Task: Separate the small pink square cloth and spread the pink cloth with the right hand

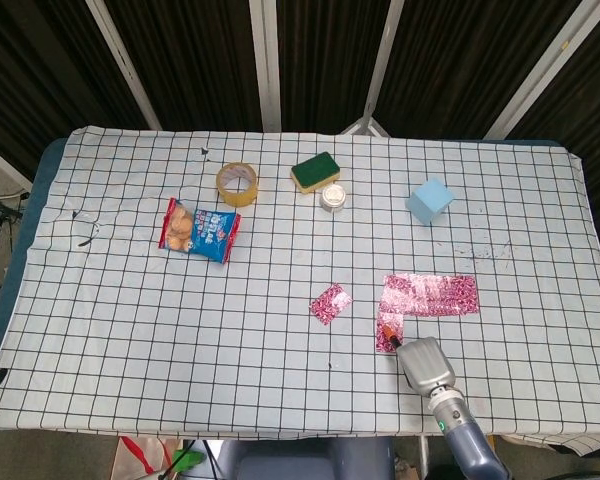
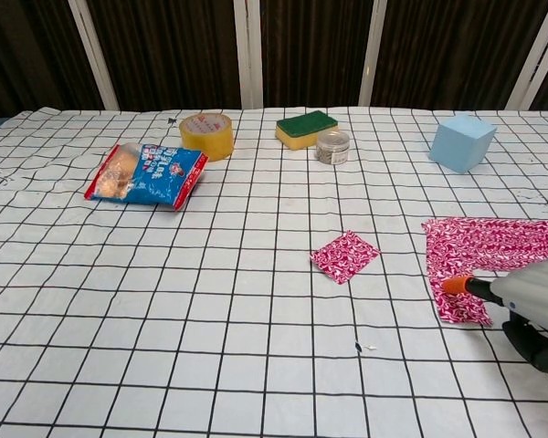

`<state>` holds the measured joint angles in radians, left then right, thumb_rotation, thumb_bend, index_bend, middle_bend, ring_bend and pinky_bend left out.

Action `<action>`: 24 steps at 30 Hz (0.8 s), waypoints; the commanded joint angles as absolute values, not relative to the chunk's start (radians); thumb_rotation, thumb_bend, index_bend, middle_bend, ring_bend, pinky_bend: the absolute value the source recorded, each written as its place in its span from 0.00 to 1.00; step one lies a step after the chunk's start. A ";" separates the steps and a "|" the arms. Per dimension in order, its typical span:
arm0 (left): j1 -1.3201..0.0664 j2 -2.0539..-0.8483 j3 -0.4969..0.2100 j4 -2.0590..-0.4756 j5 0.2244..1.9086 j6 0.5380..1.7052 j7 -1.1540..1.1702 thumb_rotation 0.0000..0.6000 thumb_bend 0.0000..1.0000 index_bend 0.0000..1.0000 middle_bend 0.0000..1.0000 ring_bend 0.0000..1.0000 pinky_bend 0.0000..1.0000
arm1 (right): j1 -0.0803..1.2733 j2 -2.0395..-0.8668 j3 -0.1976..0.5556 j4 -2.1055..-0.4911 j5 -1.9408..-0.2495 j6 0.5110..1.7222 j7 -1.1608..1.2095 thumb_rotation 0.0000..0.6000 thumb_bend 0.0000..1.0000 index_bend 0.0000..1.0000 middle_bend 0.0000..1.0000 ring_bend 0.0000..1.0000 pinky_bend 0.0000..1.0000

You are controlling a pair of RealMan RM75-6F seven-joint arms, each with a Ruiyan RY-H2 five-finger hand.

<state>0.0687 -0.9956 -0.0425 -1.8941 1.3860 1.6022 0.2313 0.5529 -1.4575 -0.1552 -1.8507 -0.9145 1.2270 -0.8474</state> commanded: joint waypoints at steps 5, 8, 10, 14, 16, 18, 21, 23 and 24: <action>0.068 -0.997 -0.043 -1.895 1.384 1.601 0.234 1.00 0.26 0.15 0.00 0.00 0.10 | 0.524 -1.437 -0.185 -1.876 -0.956 1.244 -0.838 1.00 0.79 0.12 0.83 0.78 0.54; 0.068 -0.997 -0.043 -1.895 1.382 1.600 0.234 1.00 0.26 0.15 0.00 0.00 0.10 | 0.514 -1.431 -0.191 -1.884 -0.969 1.249 -0.835 1.00 0.79 0.12 0.83 0.78 0.54; 0.068 -0.996 -0.043 -1.896 1.382 1.601 0.234 1.00 0.26 0.15 0.00 0.00 0.10 | 0.507 -1.426 -0.195 -1.892 -0.978 1.254 -0.833 1.00 0.79 0.12 0.83 0.78 0.54; 0.068 -0.996 -0.042 -1.896 1.383 1.601 0.233 1.00 0.26 0.15 0.00 0.00 0.10 | 0.498 -1.416 -0.196 -1.909 -1.002 1.266 -0.833 1.00 0.79 0.12 0.83 0.78 0.54; 0.068 -0.996 -0.042 -1.896 1.383 1.601 0.233 1.00 0.26 0.15 0.00 0.00 0.10 | 0.495 -1.410 -0.192 -1.920 -1.016 1.273 -0.829 1.00 0.79 0.12 0.83 0.78 0.54; 0.068 -0.995 -0.043 -1.896 1.384 1.602 0.231 1.00 0.26 0.15 0.00 0.00 0.10 | 0.491 -1.401 -0.181 -1.934 -1.038 1.288 -0.815 1.00 0.79 0.11 0.83 0.77 0.54; 0.069 -0.995 -0.044 -1.895 1.385 1.605 0.225 1.00 0.26 0.15 0.00 0.00 0.10 | 0.478 -1.376 -0.160 -1.962 -1.087 1.323 -0.771 1.00 0.79 0.05 0.67 0.63 0.49; 0.069 -0.994 -0.044 -1.894 1.387 1.606 0.220 1.00 0.26 0.14 0.00 0.00 0.10 | 0.466 -1.356 -0.152 -1.982 -1.118 1.344 -0.732 1.00 0.79 0.00 0.47 0.44 0.36; 0.069 -0.993 -0.045 -1.893 1.388 1.606 0.216 1.00 0.26 0.14 0.00 0.00 0.10 | 0.458 -1.339 -0.150 -1.995 -1.139 1.356 -0.702 1.00 0.79 0.00 0.35 0.36 0.28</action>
